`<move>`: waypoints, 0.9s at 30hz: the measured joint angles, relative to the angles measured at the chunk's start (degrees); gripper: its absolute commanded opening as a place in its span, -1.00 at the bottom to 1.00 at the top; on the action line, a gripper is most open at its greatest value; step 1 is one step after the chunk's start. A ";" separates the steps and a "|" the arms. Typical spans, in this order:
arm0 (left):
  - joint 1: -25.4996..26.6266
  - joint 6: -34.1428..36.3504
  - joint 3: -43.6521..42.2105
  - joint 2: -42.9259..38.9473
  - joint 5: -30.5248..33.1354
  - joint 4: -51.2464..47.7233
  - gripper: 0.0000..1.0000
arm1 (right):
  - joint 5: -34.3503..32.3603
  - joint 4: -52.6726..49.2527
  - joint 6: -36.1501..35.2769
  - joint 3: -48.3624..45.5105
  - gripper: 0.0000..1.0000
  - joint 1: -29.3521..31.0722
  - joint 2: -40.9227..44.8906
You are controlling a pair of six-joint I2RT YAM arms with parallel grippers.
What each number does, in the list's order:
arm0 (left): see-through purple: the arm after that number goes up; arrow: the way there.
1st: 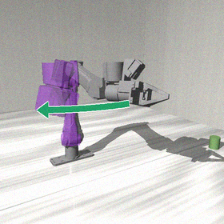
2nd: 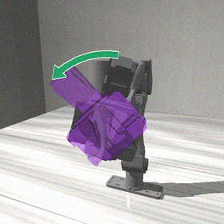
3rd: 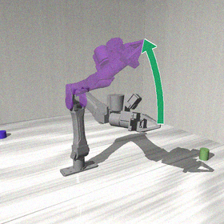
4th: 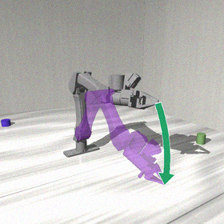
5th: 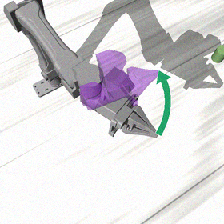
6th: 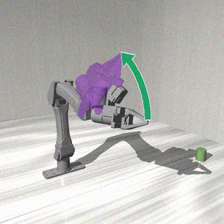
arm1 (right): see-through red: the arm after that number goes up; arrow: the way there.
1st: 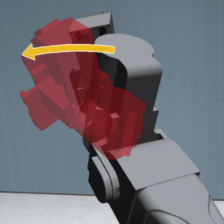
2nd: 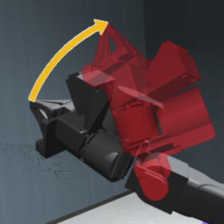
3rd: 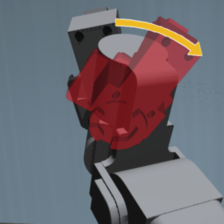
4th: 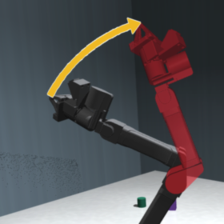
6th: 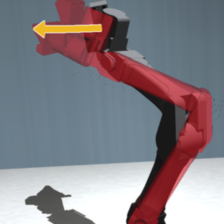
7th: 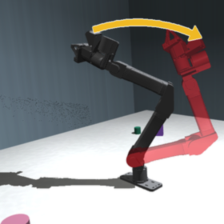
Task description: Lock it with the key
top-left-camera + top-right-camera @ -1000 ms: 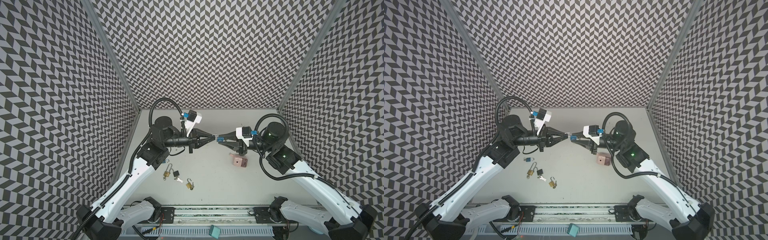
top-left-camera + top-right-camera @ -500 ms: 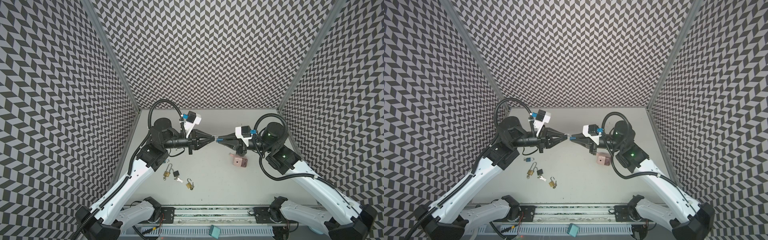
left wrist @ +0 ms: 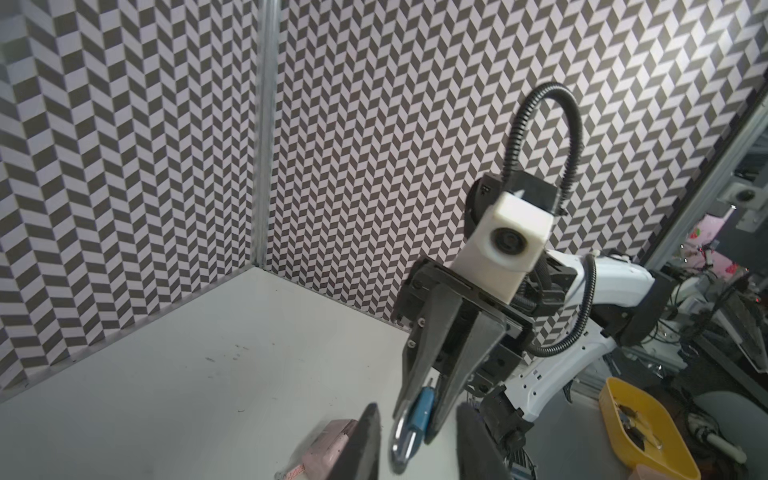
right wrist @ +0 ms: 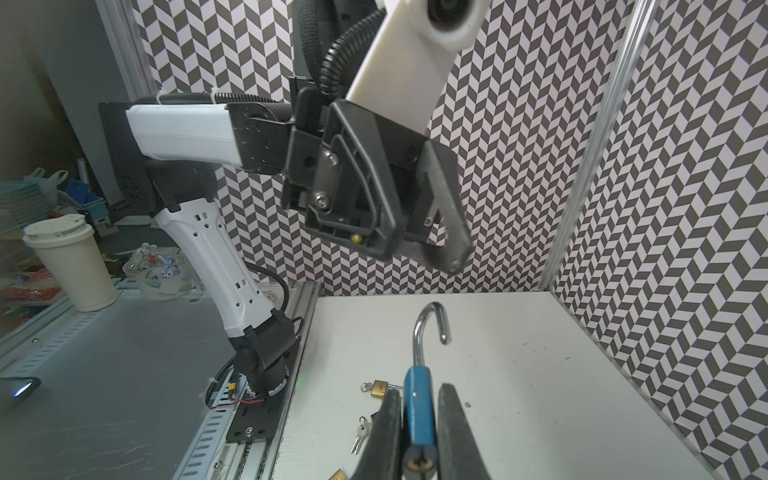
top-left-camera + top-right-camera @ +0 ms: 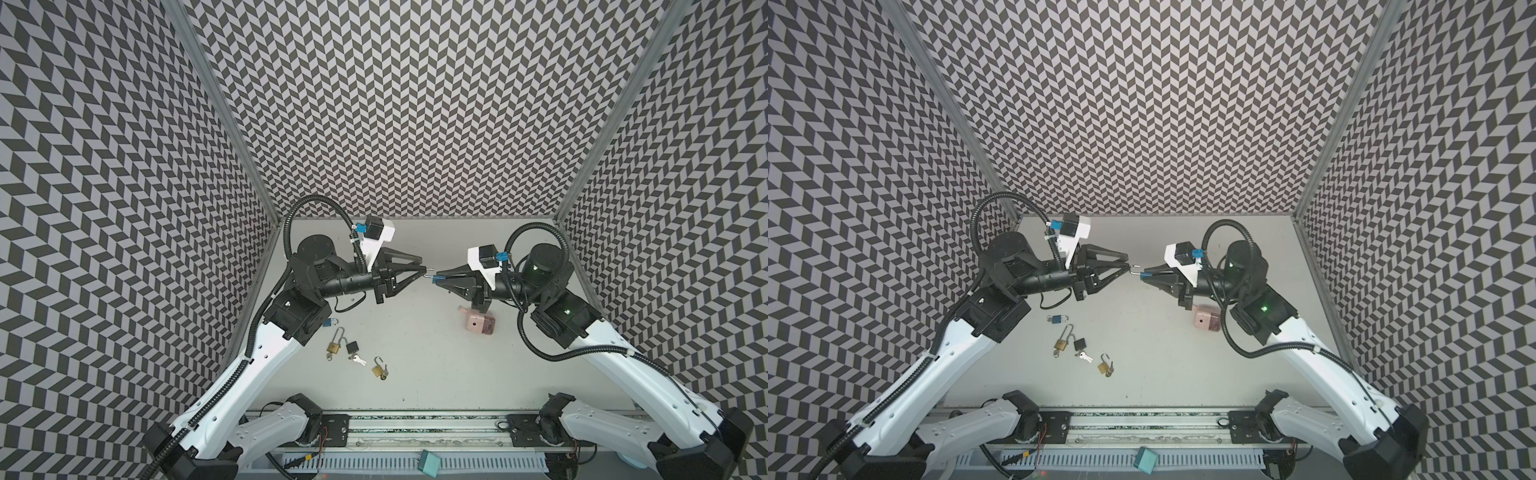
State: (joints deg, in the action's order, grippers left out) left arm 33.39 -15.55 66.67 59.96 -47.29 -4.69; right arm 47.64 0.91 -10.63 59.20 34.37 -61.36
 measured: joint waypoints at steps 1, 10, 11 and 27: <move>0.42 0.26 0.00 -0.04 -0.81 0.31 -0.61 | -0.11 -0.28 0.07 0.13 -1.00 0.02 -0.22; 0.76 1.40 0.00 1.64 -3.34 0.13 -0.85 | 0.13 -1.79 0.61 0.24 -1.00 0.00 -0.85; 0.76 1.57 0.00 1.99 -3.17 -0.11 -0.85 | 0.31 -1.79 0.61 0.24 -1.00 0.00 -0.85; 0.72 2.38 0.00 4.79 0.39 -2.69 0.05 | 2.75 -2.21 0.52 0.22 -1.00 0.00 1.03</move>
State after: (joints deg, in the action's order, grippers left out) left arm 34.11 -13.17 66.67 64.75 -46.89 -7.38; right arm 50.39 -1.30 -10.11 59.42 34.37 -60.34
